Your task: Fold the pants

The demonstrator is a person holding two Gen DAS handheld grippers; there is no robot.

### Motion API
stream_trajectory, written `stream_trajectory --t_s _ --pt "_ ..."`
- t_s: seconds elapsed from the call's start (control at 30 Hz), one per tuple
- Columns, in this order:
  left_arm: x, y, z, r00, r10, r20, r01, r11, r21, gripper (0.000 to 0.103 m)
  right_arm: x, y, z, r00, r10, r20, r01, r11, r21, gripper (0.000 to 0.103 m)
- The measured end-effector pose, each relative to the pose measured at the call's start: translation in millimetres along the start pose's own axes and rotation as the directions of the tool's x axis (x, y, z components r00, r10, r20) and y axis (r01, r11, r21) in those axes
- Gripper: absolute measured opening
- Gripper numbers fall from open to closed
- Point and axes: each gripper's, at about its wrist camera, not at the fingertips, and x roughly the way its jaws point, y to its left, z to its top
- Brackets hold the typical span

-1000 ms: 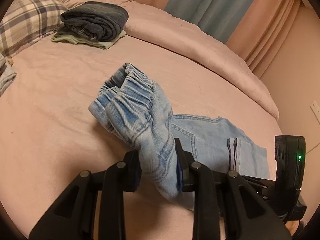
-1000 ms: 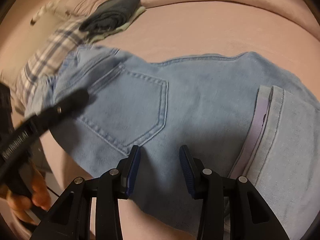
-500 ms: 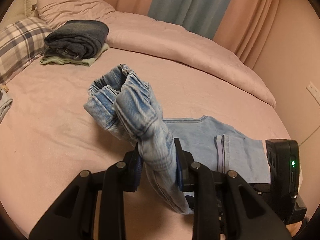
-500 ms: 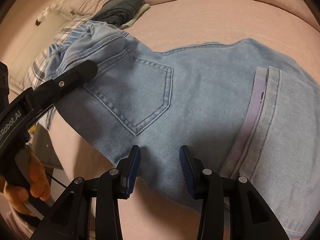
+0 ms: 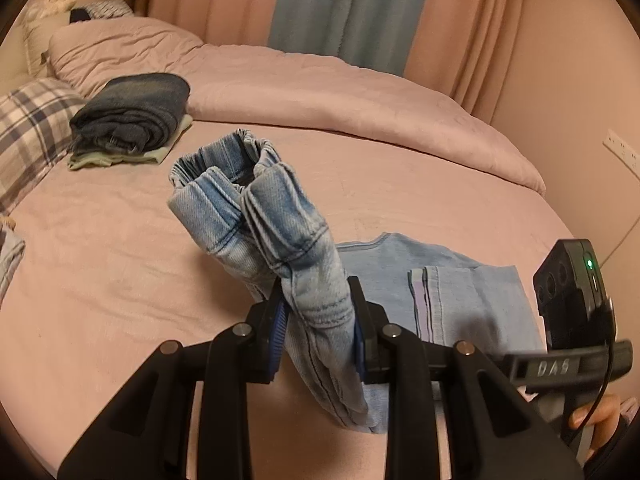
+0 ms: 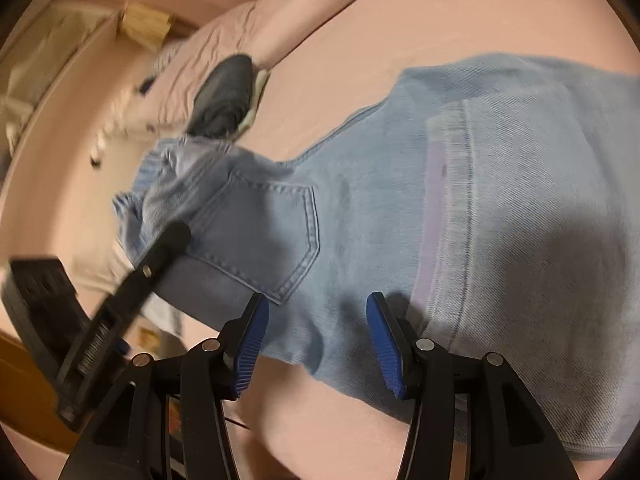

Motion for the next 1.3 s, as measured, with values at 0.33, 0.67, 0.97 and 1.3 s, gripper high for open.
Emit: stream_trajectory --t_s 0.33,0.67,0.97,1.3 --pt "1 -25 -1 1.0 -0.004 0.003 0.004 0.992 0.128 0.027 -16 -9 10 0.98 0.183 0.074 -0.19 0.976 0.103 0.059" --pt "14 -68 -14 0.997 -0.057 -0.044 0.068 0.937 0.342 0.027 -29 -10 24 0.925 0.34 0.171 -0.366 0.917 0.16 0.067" --pt "41 -84 -31 0.989 -0.058 -0.134 0.11 0.901 0.42 0.03 -20 -14 46 0.931 0.319 0.176 -0.351 0.914 0.202 0.08" --pt "42 -59 -24 0.981 -0.079 -0.177 0.128 0.95 0.285 0.063 -1 3 60 0.983 0.14 0.121 -0.158 0.974 0.16 0.059"
